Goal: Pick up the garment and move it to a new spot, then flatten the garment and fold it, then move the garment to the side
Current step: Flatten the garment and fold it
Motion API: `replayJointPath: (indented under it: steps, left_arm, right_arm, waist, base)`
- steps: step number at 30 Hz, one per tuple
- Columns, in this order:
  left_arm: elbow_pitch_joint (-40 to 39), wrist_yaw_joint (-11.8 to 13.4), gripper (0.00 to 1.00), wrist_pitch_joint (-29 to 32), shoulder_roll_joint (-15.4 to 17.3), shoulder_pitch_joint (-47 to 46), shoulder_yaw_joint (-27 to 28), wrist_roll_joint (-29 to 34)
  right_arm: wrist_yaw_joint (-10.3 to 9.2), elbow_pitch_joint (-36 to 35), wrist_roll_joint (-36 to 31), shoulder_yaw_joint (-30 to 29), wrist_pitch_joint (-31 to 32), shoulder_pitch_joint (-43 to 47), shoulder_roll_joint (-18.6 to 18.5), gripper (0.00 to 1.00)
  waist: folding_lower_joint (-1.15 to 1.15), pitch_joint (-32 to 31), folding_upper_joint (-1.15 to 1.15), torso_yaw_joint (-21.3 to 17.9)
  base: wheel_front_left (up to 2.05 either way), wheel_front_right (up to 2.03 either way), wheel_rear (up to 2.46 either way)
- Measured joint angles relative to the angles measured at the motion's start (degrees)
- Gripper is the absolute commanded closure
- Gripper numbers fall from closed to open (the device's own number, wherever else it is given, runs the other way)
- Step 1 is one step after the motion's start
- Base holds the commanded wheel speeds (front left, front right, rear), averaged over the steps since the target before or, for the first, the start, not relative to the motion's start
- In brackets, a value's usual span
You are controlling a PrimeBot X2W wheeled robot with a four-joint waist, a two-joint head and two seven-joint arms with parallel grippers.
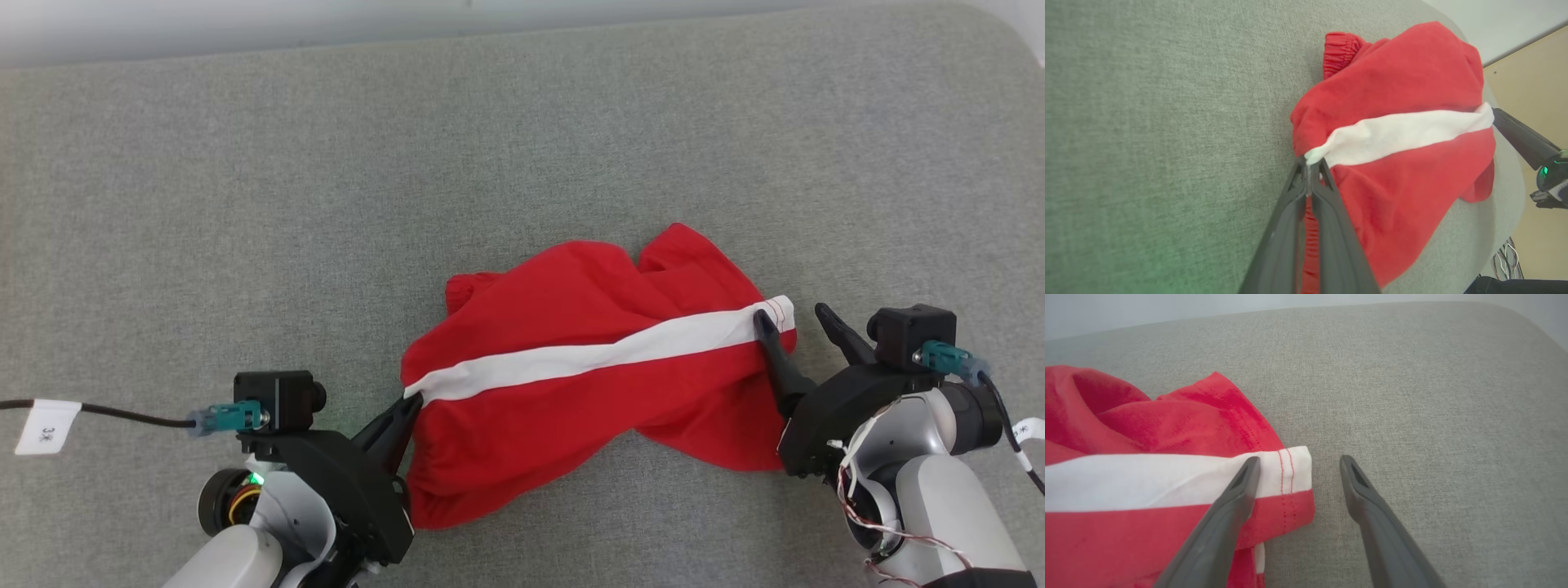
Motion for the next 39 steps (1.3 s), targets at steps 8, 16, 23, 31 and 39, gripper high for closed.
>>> replayJointPath:
  steps: [8, 16, 23, 31, 39]
  left_arm:
    - [0.5, -0.3, 1.0, 0.3, -0.4, -0.5, -0.2, 0.0]
    - [0.8, -0.1, 1.0, 0.2, -0.3, -0.4, -0.2, -0.1]
    - [0.2, -0.1, 1.0, 0.4, -0.3, -0.2, -0.4, -0.2]
    - [-0.1, -0.1, 1.0, 0.6, -0.5, -0.5, -0.5, -0.2]
    - [0.0, -0.5, 1.0, 0.6, -0.8, -0.9, -0.5, -0.3]
  right_arm:
    - [0.0, 2.6, 2.1, 0.6, 1.8, -1.3, -0.9, 0.99]
    - [0.0, 1.7, 3.0, 0.2, 5.3, -1.0, -0.9, 0.0]
    - [0.0, -1.3, 4.6, 0.6, 13.4, -1.3, -2.5, 0.0]
    - [0.0, -1.4, 6.4, 2.0, 22.2, -5.1, -6.0, 0.0]
    - [0.0, -0.8, 6.5, 4.2, 26.0, -5.7, -6.7, 0.22]
  waist:
    - [0.0, 0.5, 0.0, 0.5]
    - [0.0, -0.5, 0.0, 0.1]
    - [-0.01, -0.7, 0.0, -0.1]
    - [-0.01, 0.7, 0.0, 0.6]
    - [-0.01, 1.5, 0.0, 1.8]
  base:
    - [0.0, 0.0, 0.0]
    - [0.0, 0.0, 0.0]
    - [0.0, 0.0, 0.0]
    - [0.0, 0.0, 0.0]
    - [0.0, 0.0, 0.0]
